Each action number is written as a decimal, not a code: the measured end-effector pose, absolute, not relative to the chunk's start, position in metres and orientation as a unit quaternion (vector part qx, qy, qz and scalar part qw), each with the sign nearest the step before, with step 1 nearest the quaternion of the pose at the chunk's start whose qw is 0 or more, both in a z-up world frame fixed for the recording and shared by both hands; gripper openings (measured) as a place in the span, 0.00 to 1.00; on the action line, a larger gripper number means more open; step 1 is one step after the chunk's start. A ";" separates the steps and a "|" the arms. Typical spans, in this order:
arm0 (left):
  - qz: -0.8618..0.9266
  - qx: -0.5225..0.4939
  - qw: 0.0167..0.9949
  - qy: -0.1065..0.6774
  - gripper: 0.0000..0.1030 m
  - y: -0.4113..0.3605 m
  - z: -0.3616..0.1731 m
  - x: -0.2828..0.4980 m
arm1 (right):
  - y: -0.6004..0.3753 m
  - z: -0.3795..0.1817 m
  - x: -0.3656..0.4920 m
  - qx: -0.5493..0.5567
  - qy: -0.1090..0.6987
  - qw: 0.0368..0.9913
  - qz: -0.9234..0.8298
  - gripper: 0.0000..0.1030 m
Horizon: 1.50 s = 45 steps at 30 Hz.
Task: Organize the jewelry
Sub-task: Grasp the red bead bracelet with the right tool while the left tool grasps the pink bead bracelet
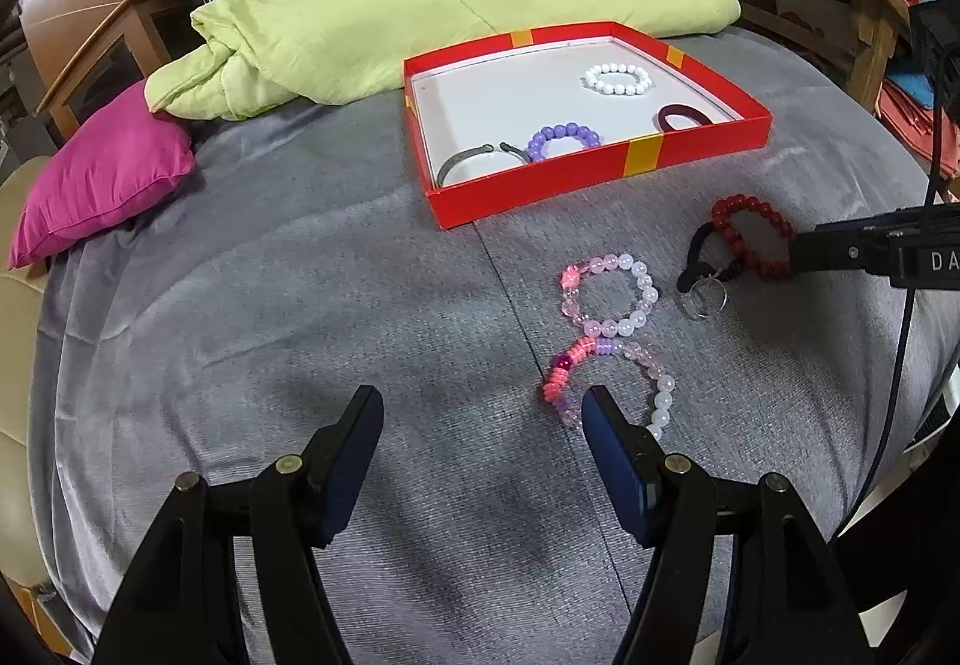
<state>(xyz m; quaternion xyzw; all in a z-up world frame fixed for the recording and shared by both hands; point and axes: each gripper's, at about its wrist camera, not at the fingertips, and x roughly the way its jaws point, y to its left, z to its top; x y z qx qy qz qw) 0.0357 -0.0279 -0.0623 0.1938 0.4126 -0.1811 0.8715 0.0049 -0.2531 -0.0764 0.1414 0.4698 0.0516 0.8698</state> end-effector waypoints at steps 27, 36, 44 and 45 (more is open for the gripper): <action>-0.214 0.125 0.847 0.470 0.67 -0.029 -0.084 0.054 | -0.241 -0.087 0.022 0.044 0.459 0.887 -0.022 0.21; -0.239 0.119 0.844 0.466 0.31 -0.033 -0.083 0.053 | -0.241 -0.086 0.021 0.035 0.451 0.892 -0.023 0.10; -0.238 0.108 0.849 0.459 0.10 -0.028 -0.078 0.054 | -0.251 -0.081 0.019 0.059 0.447 0.892 -0.026 0.10; -0.237 0.105 0.851 0.458 0.09 -0.027 -0.077 0.054 | -0.252 -0.081 0.019 0.062 0.446 0.893 -0.026 0.10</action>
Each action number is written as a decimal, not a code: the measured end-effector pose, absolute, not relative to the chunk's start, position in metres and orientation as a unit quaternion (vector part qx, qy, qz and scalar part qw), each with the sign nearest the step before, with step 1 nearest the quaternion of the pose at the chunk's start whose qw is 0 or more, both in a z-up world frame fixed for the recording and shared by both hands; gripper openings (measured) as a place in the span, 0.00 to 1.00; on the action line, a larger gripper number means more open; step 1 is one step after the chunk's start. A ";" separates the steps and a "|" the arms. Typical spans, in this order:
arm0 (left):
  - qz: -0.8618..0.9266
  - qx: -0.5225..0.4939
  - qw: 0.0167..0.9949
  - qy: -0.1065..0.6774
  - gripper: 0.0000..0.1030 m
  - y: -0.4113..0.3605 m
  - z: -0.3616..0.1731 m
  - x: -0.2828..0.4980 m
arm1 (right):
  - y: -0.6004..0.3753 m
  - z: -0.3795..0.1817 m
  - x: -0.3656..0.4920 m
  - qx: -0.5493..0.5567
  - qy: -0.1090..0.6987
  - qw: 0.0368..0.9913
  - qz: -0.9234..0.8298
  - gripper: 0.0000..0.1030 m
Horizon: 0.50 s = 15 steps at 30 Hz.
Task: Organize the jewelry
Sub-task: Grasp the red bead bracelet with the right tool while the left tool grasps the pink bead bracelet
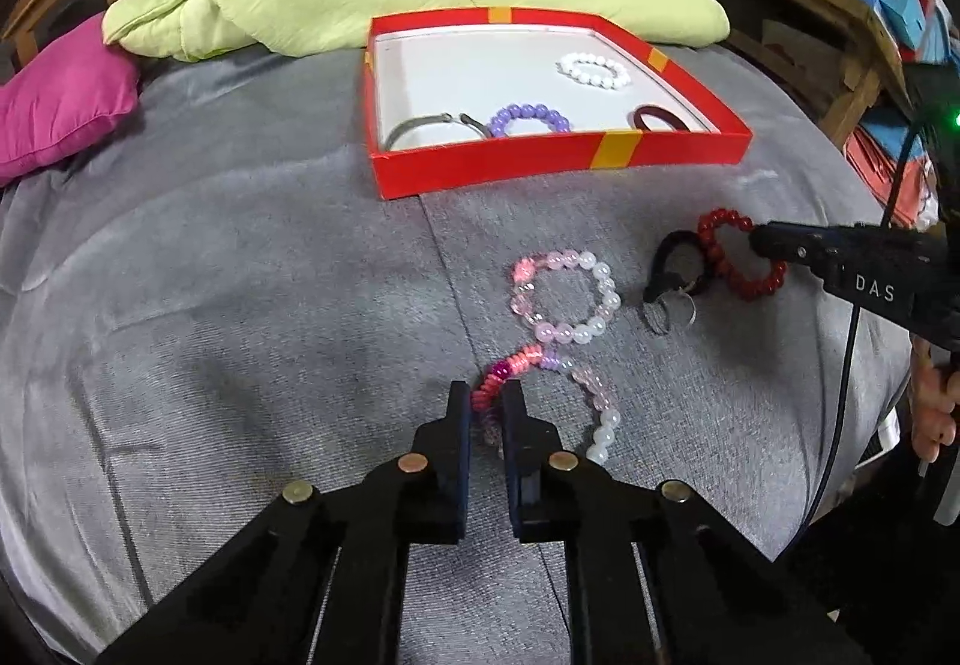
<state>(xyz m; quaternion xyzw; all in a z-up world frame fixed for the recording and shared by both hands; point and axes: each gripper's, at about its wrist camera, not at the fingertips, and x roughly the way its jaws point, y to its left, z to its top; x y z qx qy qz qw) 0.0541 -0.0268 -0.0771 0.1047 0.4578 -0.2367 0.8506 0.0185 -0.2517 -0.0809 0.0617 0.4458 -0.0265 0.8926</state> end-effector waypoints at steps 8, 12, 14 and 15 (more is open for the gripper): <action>-0.227 0.082 0.867 0.436 0.08 -0.010 -0.061 0.058 | -0.263 -0.074 0.015 0.083 0.431 0.898 -0.034 0.10; -0.222 0.071 0.866 0.442 0.08 -0.004 -0.060 0.063 | -0.266 -0.071 0.014 0.089 0.426 0.900 -0.035 0.10; -0.226 0.063 0.859 0.455 0.08 -0.003 -0.063 0.065 | -0.266 -0.072 0.014 0.089 0.427 0.899 -0.034 0.10; -0.228 0.061 0.856 0.460 0.09 -0.003 -0.065 0.065 | -0.266 -0.072 0.014 0.089 0.428 0.899 -0.034 0.10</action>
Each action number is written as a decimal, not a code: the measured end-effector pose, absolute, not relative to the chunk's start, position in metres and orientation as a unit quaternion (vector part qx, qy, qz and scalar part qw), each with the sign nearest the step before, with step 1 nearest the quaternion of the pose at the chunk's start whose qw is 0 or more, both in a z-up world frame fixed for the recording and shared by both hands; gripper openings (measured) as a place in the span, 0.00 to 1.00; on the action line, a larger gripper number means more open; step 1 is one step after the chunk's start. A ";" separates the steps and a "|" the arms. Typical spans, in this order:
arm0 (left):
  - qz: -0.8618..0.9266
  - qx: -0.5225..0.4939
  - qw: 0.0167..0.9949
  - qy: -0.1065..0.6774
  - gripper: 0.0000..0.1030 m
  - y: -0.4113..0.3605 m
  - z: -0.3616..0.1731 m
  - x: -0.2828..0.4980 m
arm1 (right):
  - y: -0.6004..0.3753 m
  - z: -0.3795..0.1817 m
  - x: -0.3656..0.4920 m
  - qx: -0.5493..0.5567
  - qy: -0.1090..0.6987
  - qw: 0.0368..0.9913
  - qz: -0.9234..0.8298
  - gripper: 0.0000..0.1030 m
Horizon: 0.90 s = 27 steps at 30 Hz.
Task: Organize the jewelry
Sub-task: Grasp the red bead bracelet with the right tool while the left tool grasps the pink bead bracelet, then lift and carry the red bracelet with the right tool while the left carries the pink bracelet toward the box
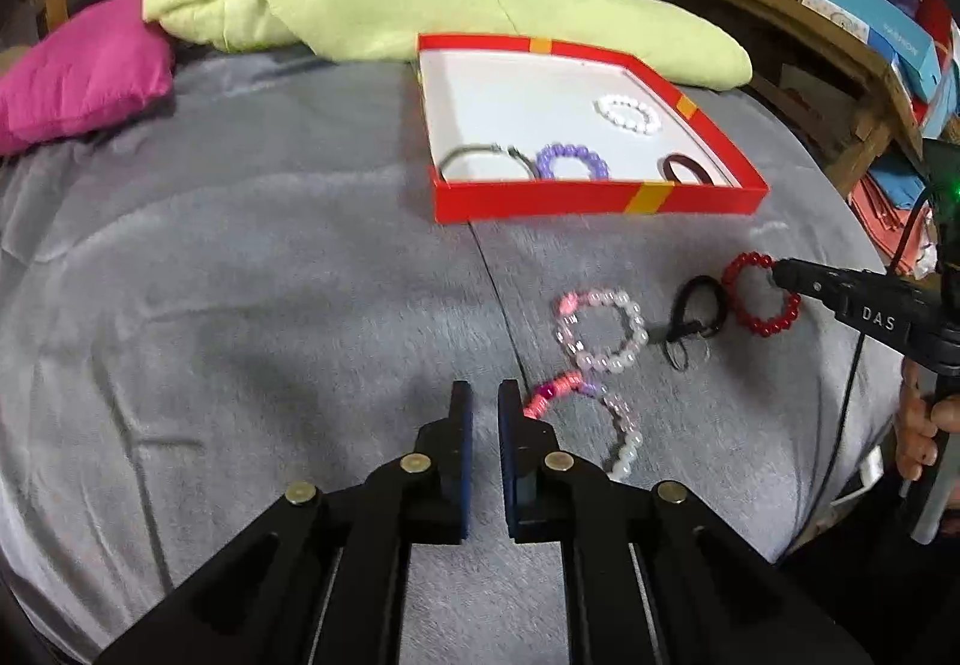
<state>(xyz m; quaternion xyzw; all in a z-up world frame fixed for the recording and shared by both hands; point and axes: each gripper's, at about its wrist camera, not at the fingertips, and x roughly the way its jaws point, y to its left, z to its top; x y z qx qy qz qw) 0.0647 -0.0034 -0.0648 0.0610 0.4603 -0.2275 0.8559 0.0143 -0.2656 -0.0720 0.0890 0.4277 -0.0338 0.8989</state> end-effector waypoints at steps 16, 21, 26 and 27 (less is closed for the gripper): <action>-0.254 0.089 0.835 0.480 0.32 -0.020 -0.083 0.057 | -0.264 -0.076 0.016 0.090 0.437 0.894 -0.031 0.10; -0.272 0.077 0.830 0.480 0.09 -0.020 -0.083 0.055 | -0.263 -0.076 0.016 0.088 0.438 0.894 -0.029 0.10; -0.279 0.068 0.836 0.467 0.07 -0.018 -0.076 0.054 | -0.263 -0.072 0.013 0.091 0.428 0.899 -0.024 0.10; -0.281 0.064 0.838 0.464 0.07 -0.017 -0.073 0.054 | -0.263 -0.071 0.012 0.093 0.424 0.901 -0.021 0.10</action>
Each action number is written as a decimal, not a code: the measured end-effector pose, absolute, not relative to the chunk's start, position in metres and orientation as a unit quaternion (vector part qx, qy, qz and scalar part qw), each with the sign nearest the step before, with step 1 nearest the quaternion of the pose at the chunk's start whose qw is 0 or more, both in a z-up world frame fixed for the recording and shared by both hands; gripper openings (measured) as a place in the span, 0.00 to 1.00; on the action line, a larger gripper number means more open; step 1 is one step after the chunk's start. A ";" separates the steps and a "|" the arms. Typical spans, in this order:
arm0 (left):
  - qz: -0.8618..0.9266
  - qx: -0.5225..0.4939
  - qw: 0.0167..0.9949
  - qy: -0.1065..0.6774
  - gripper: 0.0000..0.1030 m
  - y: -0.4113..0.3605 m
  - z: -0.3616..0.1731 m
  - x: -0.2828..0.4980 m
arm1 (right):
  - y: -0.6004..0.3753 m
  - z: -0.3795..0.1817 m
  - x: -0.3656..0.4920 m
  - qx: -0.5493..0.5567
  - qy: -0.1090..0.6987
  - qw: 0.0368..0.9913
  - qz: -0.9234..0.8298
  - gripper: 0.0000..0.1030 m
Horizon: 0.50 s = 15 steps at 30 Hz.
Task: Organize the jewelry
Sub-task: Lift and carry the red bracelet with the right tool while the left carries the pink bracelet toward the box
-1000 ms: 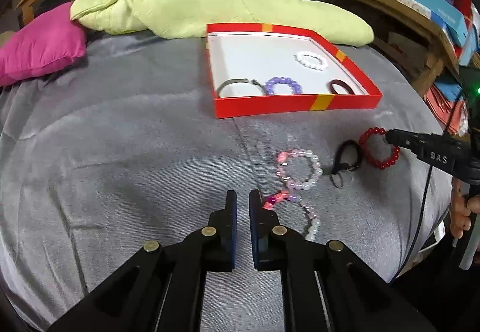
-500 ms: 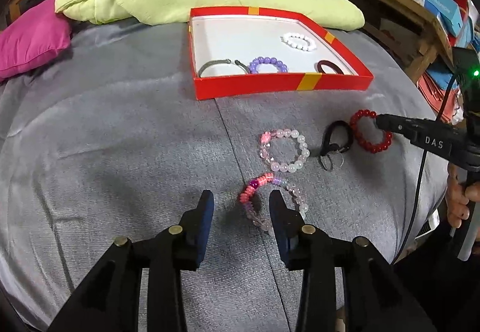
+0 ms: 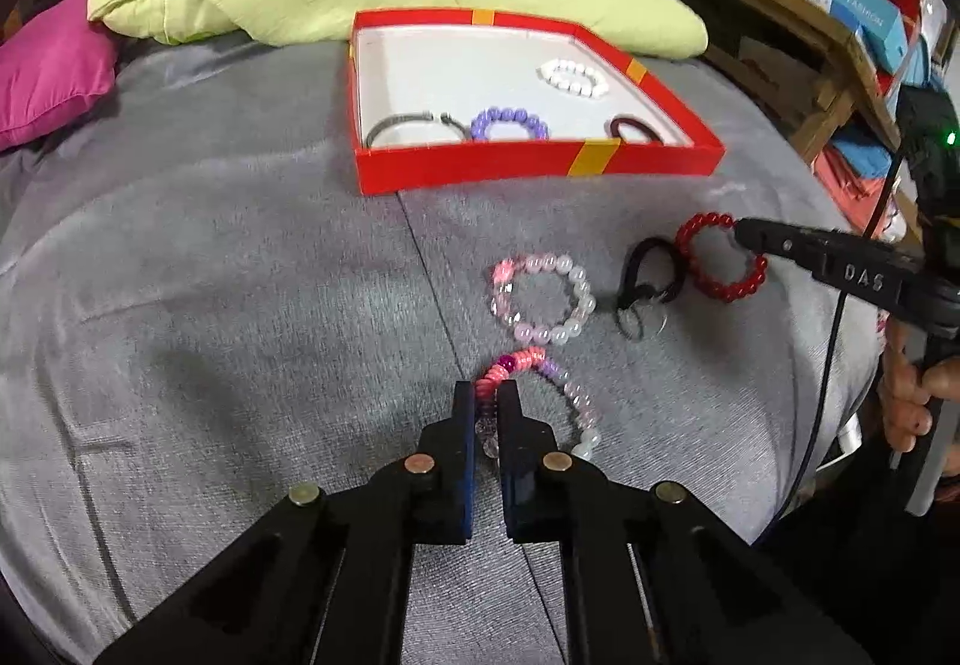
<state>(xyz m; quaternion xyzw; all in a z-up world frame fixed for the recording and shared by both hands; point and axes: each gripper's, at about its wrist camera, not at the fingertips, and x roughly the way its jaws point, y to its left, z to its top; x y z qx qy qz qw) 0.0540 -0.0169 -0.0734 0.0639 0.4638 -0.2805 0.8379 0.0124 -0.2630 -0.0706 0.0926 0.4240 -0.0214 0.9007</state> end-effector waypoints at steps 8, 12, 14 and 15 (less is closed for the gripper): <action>-0.281 0.040 0.857 0.430 0.07 -0.004 -0.046 0.057 | -0.261 -0.055 0.006 0.107 0.383 0.917 0.005 0.10; -0.276 0.031 0.865 0.417 0.07 0.000 -0.037 0.057 | -0.259 -0.045 0.001 0.109 0.355 0.928 0.019 0.10; -0.272 0.032 0.869 0.411 0.07 0.001 -0.035 0.057 | -0.256 -0.040 -0.002 0.106 0.339 0.934 0.026 0.10; -0.270 0.034 0.872 0.408 0.07 0.001 -0.035 0.057 | -0.255 -0.037 -0.004 0.103 0.332 0.937 0.029 0.10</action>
